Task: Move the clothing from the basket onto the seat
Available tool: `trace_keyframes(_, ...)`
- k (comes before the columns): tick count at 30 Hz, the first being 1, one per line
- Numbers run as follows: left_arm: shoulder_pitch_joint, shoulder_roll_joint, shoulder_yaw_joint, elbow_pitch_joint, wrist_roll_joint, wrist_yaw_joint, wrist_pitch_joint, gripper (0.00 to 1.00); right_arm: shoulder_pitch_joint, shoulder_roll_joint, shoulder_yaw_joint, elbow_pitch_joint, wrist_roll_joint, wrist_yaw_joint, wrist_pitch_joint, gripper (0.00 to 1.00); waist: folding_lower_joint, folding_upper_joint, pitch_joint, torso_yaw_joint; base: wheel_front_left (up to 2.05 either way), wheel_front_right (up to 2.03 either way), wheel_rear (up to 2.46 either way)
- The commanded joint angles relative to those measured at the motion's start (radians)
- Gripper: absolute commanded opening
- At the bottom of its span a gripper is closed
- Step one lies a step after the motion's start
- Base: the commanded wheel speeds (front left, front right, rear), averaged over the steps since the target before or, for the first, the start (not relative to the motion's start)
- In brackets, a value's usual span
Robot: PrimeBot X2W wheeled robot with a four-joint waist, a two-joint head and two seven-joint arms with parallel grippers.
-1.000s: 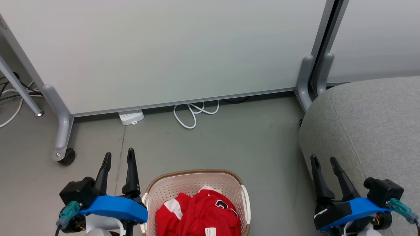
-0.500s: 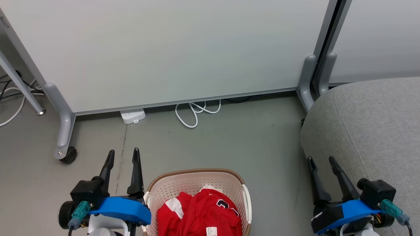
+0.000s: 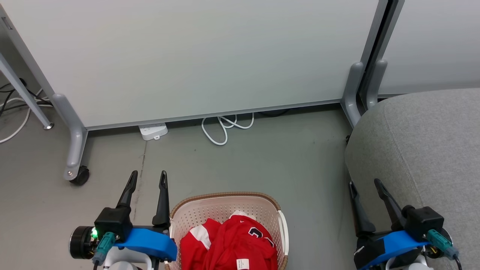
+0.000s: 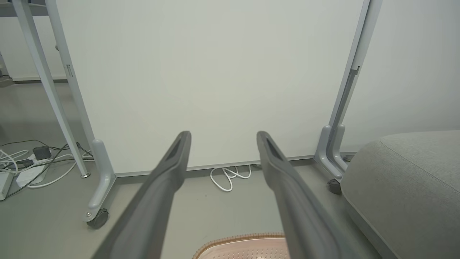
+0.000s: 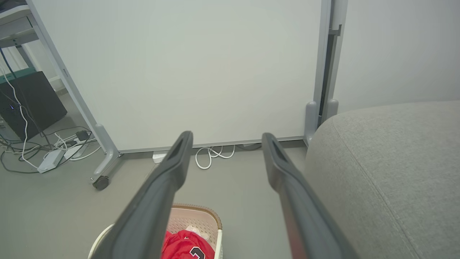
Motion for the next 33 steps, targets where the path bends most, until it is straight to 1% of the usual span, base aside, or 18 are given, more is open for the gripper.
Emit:
trace_keyframes(1, -0.013, 0.004, -0.001, 0.000, 0.018, -0.003, -0.008, 1.00, -0.008, -0.006, 0.000, 0.001, -0.016, 0.002, -0.007, 1.00, 0.0000, 0.0000, 0.000, 0.001, 0.00, 0.00, 0.00)
trace_keyframes(14, -0.011, 0.004, -0.014, 0.016, 0.097, -0.003, -0.030, 1.00, -0.006, -0.006, 0.000, 0.014, -0.111, 0.001, -0.030, 1.00, 0.0000, 0.0000, 0.003, 0.008, 0.00, 0.00, 0.00)
trace_keyframes(28, -0.006, 0.004, -0.006, 0.037, 0.087, -0.007, -0.030, 1.00, -0.009, -0.006, 0.000, 0.027, -0.107, 0.001, -0.029, 1.00, 0.0000, 0.0000, 0.005, 0.010, 0.00, 0.00, 0.00)
trace_keyframes(33, -0.026, 0.004, -0.009, 0.048, 0.081, -0.011, -0.030, 1.00, -0.016, -0.006, -0.001, 0.028, -0.108, 0.001, -0.029, 1.00, 0.0000, 0.0000, 0.015, 0.007, 0.00, 0.00, 0.00)
